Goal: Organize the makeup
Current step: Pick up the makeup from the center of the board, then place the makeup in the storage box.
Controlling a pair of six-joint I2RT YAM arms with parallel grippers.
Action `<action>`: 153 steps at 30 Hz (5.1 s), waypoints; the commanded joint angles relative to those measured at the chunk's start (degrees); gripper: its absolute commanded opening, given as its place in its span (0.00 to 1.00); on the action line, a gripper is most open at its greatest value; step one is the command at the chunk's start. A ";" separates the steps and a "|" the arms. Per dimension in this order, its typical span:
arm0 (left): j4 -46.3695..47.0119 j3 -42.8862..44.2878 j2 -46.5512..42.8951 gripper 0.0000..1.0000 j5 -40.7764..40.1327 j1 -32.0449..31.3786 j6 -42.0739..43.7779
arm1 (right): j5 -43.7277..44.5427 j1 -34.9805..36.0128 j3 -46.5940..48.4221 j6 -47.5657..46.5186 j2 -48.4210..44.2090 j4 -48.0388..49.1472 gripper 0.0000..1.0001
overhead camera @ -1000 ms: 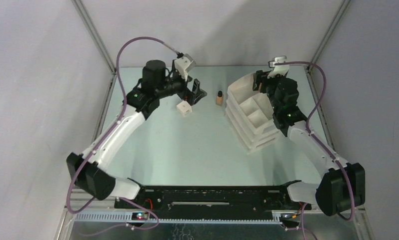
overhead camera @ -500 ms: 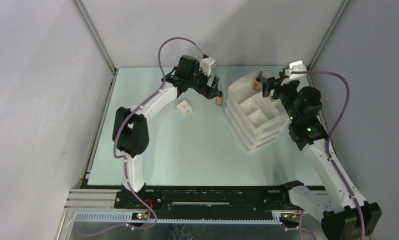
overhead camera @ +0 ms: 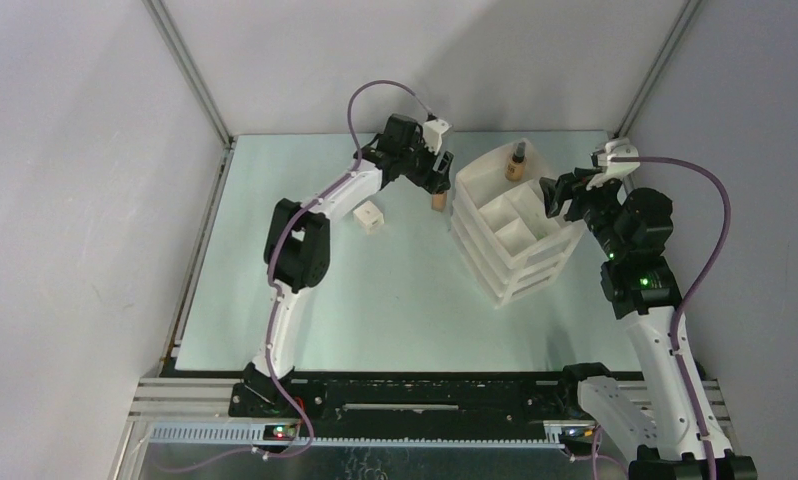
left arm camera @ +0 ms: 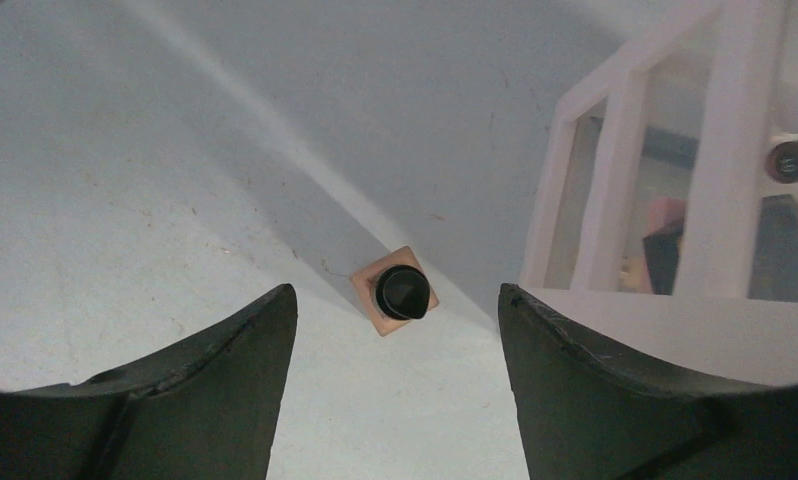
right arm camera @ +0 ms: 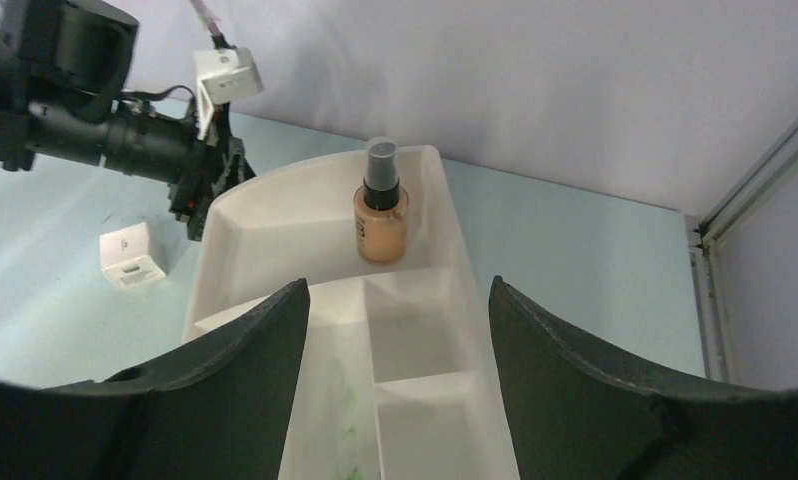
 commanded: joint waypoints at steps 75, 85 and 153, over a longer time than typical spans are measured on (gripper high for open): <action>8.49 -19.80 -42.26 0.00 14.67 -4.11 -29.76 | 10.05 33.60 21.28 -11.64 20.81 -7.05 0.54; 8.54 -20.89 -41.71 0.00 14.72 -5.15 -29.53 | 11.53 33.87 21.77 -12.25 21.06 -6.78 0.68; 4.14 -29.69 -50.14 1.00 12.61 -2.16 -9.22 | -9.35 9.87 1.24 -7.57 29.62 30.06 0.06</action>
